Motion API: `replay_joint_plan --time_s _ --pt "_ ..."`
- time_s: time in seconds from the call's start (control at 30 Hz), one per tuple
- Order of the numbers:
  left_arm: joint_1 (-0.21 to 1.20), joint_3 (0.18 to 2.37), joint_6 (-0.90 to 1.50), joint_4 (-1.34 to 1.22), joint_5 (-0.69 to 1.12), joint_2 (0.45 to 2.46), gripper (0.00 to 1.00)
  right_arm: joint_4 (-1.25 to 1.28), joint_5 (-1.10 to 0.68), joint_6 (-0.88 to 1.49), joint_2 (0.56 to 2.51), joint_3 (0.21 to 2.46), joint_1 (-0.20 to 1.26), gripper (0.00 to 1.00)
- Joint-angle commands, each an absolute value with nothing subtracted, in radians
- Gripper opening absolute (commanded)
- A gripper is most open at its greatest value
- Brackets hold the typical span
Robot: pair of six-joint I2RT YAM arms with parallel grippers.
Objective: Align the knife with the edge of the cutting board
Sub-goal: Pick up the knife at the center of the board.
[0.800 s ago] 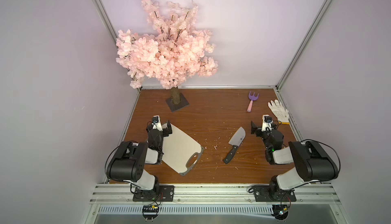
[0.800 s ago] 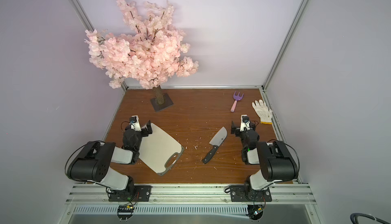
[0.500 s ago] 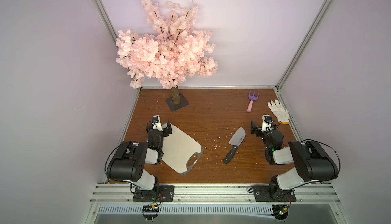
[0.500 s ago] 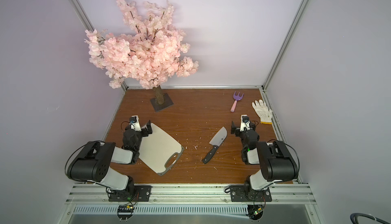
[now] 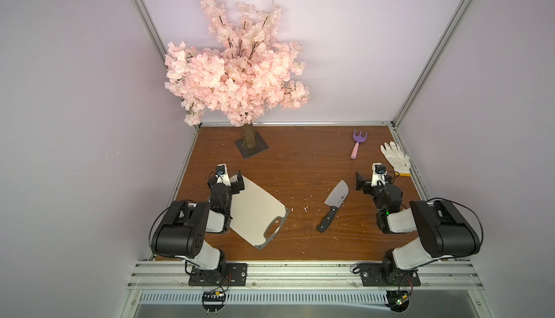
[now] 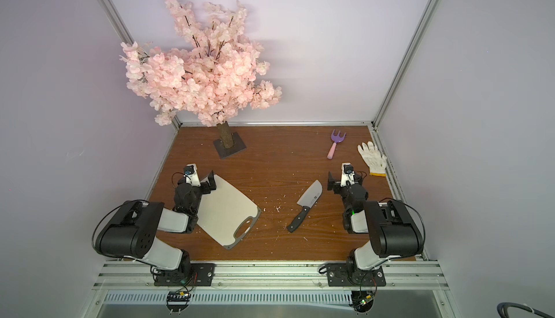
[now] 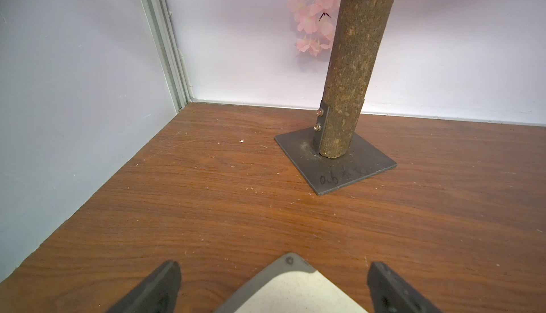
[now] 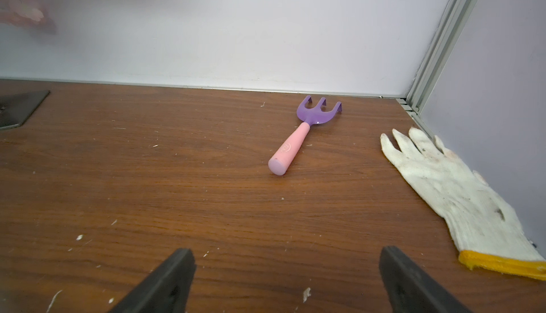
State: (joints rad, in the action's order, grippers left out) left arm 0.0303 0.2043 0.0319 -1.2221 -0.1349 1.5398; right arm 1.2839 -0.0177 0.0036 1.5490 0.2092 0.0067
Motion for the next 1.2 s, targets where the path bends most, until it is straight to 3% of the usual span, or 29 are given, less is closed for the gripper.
replay_joint_plan --time_s 0.0,0.27,0.43,0.57,0.73,0.87,1.17 --pt "0.029 0.223 0.027 -1.249 -0.130 1.532 0.99 1.302 -0.028 -0.005 1.541 0.225 0.008 1.00" --pt "0.040 0.234 0.029 -1.215 -0.175 1.500 0.99 1.296 -0.004 -0.003 1.531 0.227 0.015 1.00" --pt "0.068 0.295 0.037 -1.030 -0.290 1.391 0.99 1.078 0.149 0.048 1.351 0.273 0.015 1.00" --pt "0.152 0.395 0.098 -0.830 -0.545 1.327 0.99 0.848 0.331 0.220 1.217 0.328 0.011 1.00" --pt "0.204 0.629 0.350 -0.361 -0.682 1.274 0.99 0.388 0.288 0.362 1.174 0.561 0.009 0.99" --pt "0.207 0.812 0.477 -0.051 -0.573 1.259 0.99 0.192 0.091 0.437 1.122 0.644 0.030 0.99" --pt "0.207 0.819 0.490 0.085 -0.240 1.107 0.99 0.046 -0.056 0.610 0.942 0.606 0.212 1.00"
